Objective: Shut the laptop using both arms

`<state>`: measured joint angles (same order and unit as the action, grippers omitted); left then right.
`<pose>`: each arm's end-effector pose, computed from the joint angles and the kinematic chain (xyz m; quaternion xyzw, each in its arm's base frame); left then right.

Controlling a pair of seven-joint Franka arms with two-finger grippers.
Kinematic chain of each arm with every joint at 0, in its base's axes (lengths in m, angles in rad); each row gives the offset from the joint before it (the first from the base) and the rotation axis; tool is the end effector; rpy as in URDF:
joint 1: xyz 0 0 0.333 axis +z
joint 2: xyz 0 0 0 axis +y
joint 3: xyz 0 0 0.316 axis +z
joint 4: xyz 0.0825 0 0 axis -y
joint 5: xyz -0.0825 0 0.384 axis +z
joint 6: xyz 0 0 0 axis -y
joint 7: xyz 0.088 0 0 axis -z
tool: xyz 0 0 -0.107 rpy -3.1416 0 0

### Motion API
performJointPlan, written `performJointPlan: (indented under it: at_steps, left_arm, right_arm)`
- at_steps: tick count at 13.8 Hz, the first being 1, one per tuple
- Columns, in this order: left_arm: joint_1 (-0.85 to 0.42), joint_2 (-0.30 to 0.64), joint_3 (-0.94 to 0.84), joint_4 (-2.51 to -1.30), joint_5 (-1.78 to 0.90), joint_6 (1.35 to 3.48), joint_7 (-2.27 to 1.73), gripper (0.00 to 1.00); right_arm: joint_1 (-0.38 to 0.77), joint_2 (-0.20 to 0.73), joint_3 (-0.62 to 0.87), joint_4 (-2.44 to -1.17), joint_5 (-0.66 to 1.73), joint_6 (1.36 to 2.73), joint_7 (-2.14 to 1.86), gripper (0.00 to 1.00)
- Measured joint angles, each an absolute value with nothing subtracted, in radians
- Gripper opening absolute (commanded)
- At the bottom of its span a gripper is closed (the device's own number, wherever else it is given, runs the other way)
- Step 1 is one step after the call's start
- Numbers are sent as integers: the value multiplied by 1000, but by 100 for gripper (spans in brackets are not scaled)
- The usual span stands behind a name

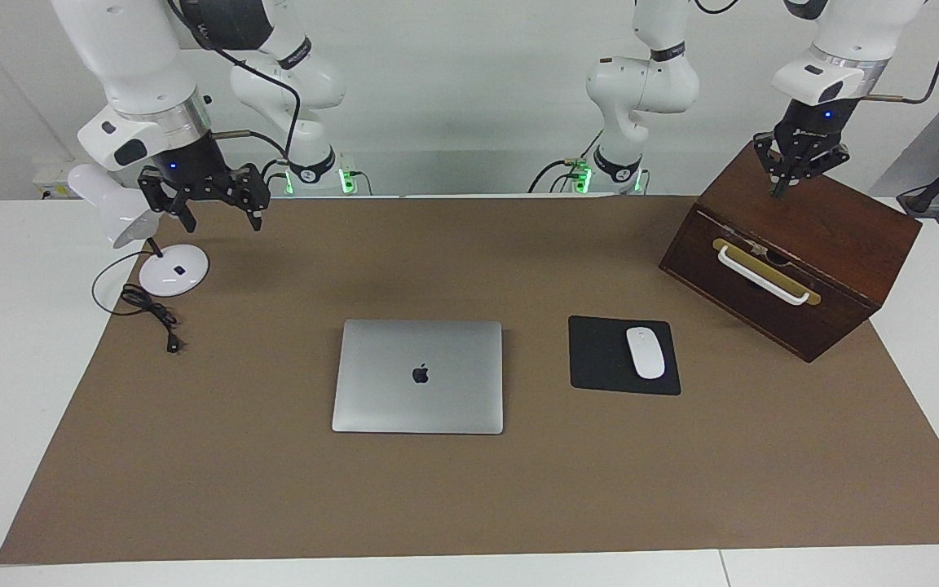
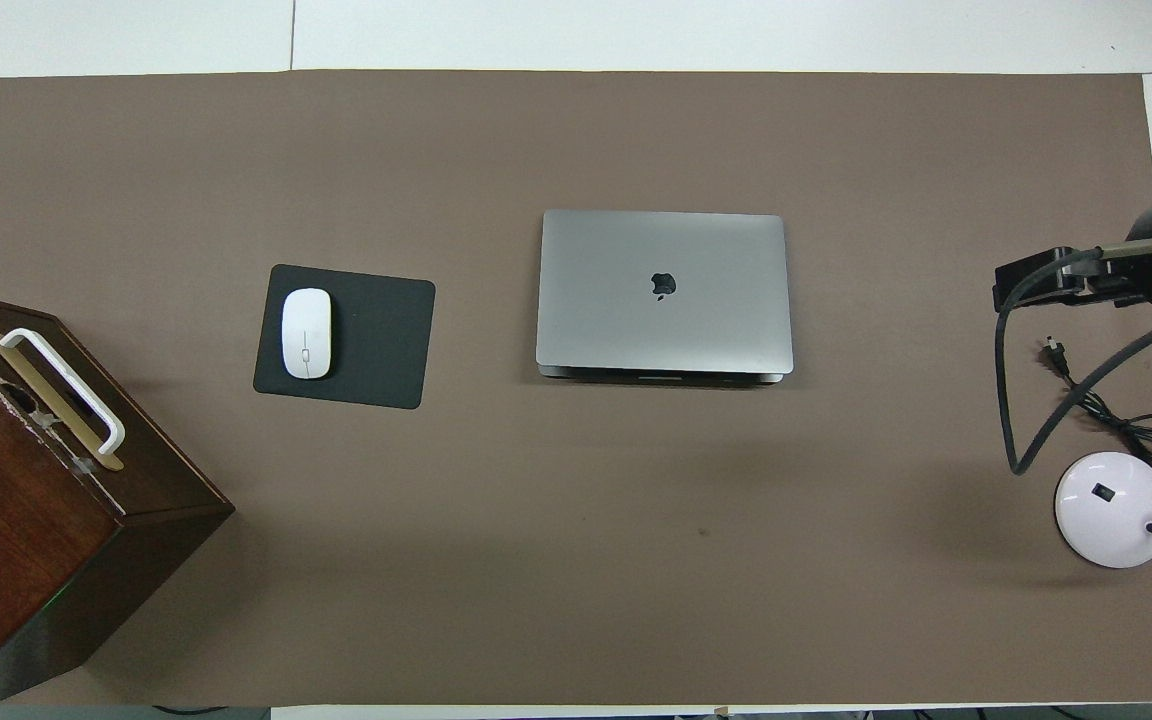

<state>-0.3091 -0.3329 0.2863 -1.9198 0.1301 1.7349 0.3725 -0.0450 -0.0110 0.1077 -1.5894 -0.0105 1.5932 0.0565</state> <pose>0.4679 0.0222 0.6346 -0.9760 0.2062 -0.0637 0.0297 0.5522 0.0339 0.6238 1.0000 0.0032 0.0077 0.0054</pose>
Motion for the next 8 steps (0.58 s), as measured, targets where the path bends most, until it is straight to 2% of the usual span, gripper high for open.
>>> performJointPlan:
  at_steps: [1,2,4,5,6,7,8]
  left_arm:
    - [-308,-333,286,-1918,130,1735,360,13]
    - [-308,-333,286,-1916,130,1735,338,27]
    - [-308,-333,284,-1915,130,1734,306,38]
    - [-308,-333,284,-1915,130,1734,294,55]
    - [-307,-333,285,-1915,130,1734,278,79]
    - [-307,-333,284,-1915,130,1733,253,99]
    - [-307,-333,283,-1915,130,1733,222,100]
  right_arm:
    - [-45,-11,108,-1589,-11,1593,56,100]
    - [-45,-11,108,-1589,-10,1593,56,100]
    - [-45,-11,108,-1588,-10,1590,56,100]
    - [-45,-11,108,-1586,-10,1584,56,100]
    - [-45,-11,111,-1584,-10,1575,56,100]
    - [-45,-11,116,-1582,-10,1564,56,100]
    - [-45,-11,121,-1580,-10,1542,57,100]
